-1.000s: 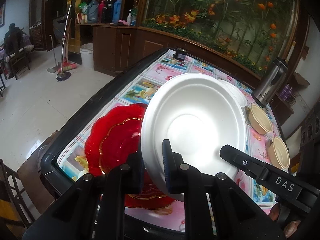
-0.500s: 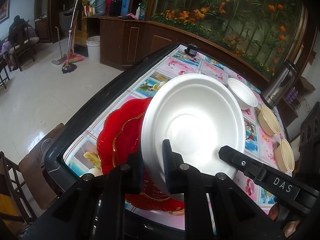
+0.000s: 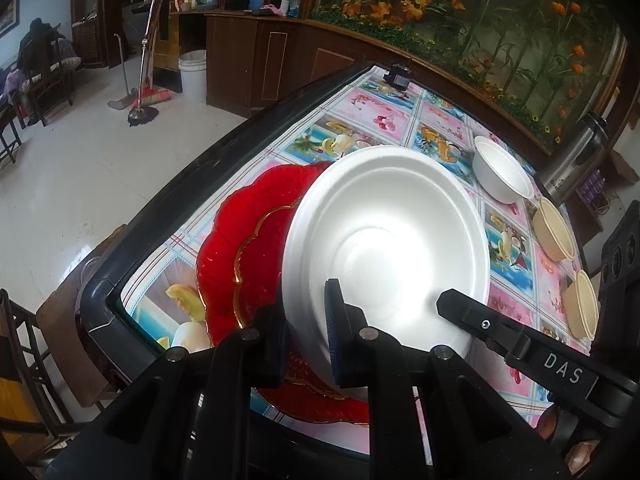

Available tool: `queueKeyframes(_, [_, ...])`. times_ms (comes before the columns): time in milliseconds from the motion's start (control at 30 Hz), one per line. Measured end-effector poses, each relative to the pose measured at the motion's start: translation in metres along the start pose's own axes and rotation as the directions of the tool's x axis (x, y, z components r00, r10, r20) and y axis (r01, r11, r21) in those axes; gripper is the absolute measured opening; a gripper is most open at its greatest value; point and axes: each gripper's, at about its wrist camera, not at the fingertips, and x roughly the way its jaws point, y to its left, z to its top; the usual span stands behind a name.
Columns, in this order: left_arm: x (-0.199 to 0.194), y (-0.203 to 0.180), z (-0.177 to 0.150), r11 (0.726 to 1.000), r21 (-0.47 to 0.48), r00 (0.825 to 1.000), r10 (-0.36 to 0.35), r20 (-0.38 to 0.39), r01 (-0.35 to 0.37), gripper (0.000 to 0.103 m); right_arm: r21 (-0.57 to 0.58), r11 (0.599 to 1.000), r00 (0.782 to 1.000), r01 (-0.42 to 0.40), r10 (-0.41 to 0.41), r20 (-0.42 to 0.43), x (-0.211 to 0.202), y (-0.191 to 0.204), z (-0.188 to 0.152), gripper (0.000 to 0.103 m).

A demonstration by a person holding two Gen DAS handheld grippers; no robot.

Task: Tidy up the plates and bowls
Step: 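Lower the white plate onto the stacked red plates with the left tool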

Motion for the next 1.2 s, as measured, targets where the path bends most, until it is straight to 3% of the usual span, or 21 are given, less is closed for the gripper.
queueKeyframes(1200, [-0.002,0.013,-0.003,1.0,-0.013,1.0,0.011,-0.025,-0.012,0.013,-0.003,1.0,0.999,0.016,-0.016,-0.047,0.019,0.001,0.001,0.01])
